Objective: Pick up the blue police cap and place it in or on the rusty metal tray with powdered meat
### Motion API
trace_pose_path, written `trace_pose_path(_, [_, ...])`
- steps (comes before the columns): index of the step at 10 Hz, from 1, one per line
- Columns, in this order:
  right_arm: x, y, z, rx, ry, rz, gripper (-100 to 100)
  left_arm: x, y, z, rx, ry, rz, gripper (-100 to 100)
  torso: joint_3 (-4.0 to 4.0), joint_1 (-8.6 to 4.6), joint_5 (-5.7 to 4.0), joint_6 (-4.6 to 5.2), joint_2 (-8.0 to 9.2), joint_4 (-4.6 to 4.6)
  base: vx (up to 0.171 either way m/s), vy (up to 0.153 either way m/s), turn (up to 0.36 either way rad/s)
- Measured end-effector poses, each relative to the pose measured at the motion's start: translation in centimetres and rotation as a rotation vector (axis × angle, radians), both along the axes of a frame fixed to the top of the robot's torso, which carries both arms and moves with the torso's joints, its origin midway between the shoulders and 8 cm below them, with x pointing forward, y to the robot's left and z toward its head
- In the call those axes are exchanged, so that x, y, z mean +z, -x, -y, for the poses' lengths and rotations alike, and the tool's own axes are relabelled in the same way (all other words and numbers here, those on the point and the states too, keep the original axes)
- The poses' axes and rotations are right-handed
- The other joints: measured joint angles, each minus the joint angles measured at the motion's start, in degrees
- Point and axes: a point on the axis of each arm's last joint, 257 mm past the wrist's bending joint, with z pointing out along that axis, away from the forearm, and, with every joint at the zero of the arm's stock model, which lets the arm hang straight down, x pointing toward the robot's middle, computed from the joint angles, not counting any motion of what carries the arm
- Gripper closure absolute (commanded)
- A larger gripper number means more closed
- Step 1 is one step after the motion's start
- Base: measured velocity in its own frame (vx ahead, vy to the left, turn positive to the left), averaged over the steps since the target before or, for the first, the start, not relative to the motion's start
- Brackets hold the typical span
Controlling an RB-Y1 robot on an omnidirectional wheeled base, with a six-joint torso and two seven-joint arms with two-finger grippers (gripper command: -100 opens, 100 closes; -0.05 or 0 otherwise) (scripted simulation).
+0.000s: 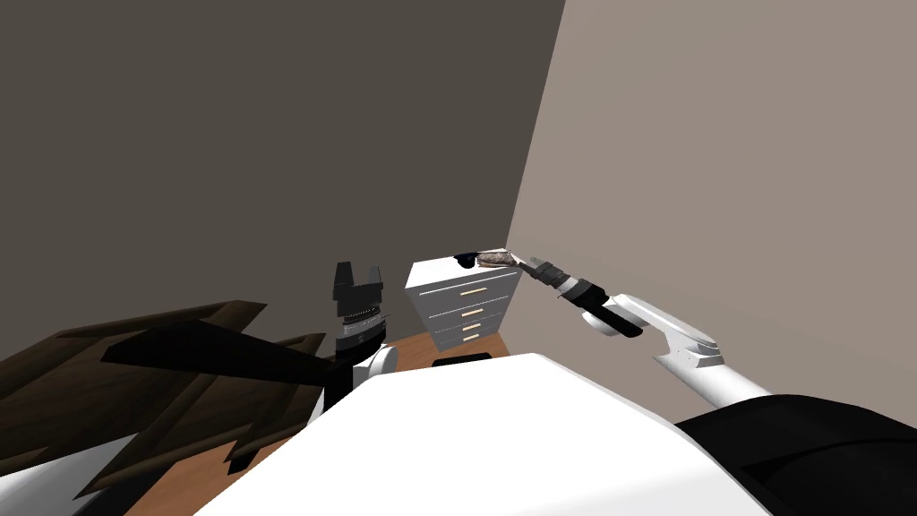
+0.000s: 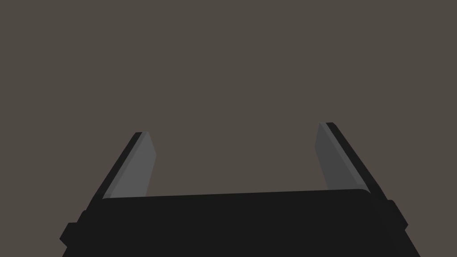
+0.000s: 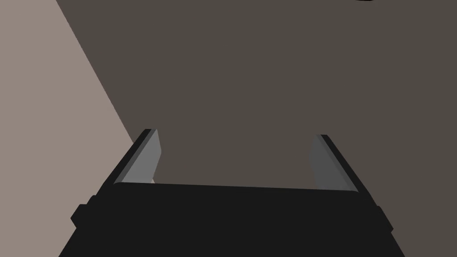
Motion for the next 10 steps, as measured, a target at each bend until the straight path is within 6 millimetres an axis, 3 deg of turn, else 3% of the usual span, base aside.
trace_pose_path(10, [0.5,-1.8,4.2,-0.019,0.444,-0.045,-100,0.0,0.0,0.0,0.000,0.000,0.000,0,-0.02,0.05,0.01,0.00,-0.03,-0.01,0.010,0.077,0.019])
